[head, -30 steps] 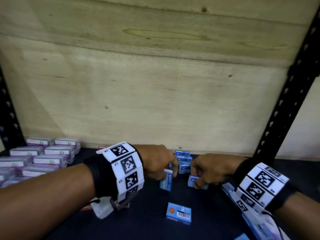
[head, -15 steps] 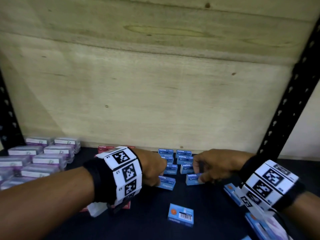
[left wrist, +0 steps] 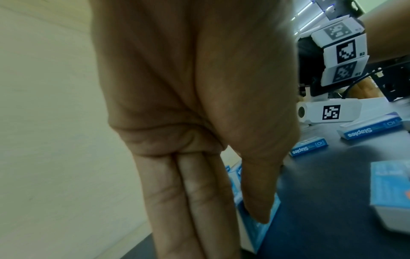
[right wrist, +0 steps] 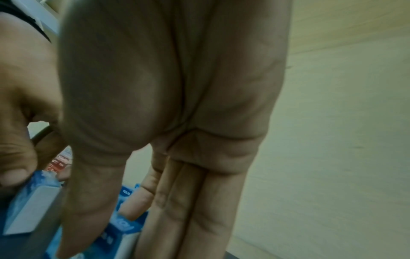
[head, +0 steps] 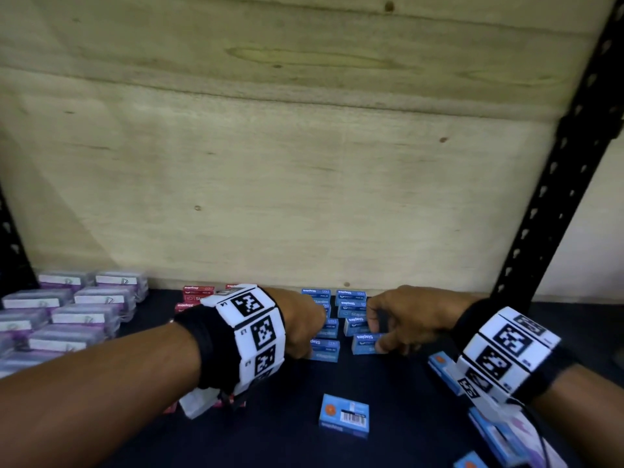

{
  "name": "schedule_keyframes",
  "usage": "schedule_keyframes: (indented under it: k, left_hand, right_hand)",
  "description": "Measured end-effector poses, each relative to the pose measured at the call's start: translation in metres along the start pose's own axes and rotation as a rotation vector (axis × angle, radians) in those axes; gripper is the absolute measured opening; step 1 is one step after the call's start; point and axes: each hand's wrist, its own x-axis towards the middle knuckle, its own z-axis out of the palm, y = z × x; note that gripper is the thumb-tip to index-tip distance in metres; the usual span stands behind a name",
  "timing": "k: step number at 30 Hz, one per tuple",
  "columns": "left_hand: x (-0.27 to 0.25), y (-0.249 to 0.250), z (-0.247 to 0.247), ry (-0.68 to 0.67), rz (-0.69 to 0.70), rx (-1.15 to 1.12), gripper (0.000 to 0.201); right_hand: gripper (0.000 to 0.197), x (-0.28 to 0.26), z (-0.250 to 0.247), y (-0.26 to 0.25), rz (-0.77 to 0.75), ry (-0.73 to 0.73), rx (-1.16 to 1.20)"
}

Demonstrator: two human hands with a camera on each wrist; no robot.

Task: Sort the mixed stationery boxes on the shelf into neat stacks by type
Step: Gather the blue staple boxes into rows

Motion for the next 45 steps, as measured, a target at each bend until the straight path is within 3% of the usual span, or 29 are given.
schedule_keyframes:
  k: [3,6,11,14,17,19,24,29,33,45]
  left_hand:
    - [-0.009,0.003,-0.001,0.042,-0.052,0.004,0.017]
    - [-0.021,0.008,-0.017,0.000,-0.107,0.055,0.037]
    - [-0.031,0.028,-0.023,-0.046,0.042,-0.110,0.033]
    - [-0.030,0.038,-0.011,-0.124,0.099,-0.131,0.043]
    - [-0.029,0.044,-0.003,-0.151,0.130,-0.161,0.049]
    - [-0.030,0.048,0.001,-0.138,0.148,-0.149,0.048]
    - [-0.036,0.045,0.003,-0.085,0.115,-0.144,0.036]
    - [-0.046,0.027,-0.001,-0.059,0.073,-0.081,0.024]
    - [-0.049,0.021,0.002,-0.077,-0.003,-0.043,0.032]
    - [-0.050,0.032,0.005,-0.056,-0.057,-0.038,0.035]
  right_hand:
    - [0.030,-0.005,-0.002,0.004,0.026,-0.021,0.055]
    - [0.032,-0.018,-0.007,0.014,0.059,0.000,0.067]
    - [0.035,-0.048,-0.010,0.023,0.228,0.003,-0.093]
    - [0.044,-0.061,0.000,0.022,0.312,-0.083,-0.190]
    - [0.052,-0.065,0.009,0.023,0.357,-0.070,-0.208]
    - [0.054,-0.066,0.012,0.024,0.350,-0.051,-0.195]
    - [0.016,-0.061,0.019,0.017,0.227,-0.011,-0.159]
    - [0.021,-0.062,0.016,-0.002,0.086,-0.028,-0.012]
    - [0.005,-0.060,0.019,-0.011,0.027,0.043,-0.056]
    - [0.010,-0.057,0.023,-0.012,0.057,0.093,0.005]
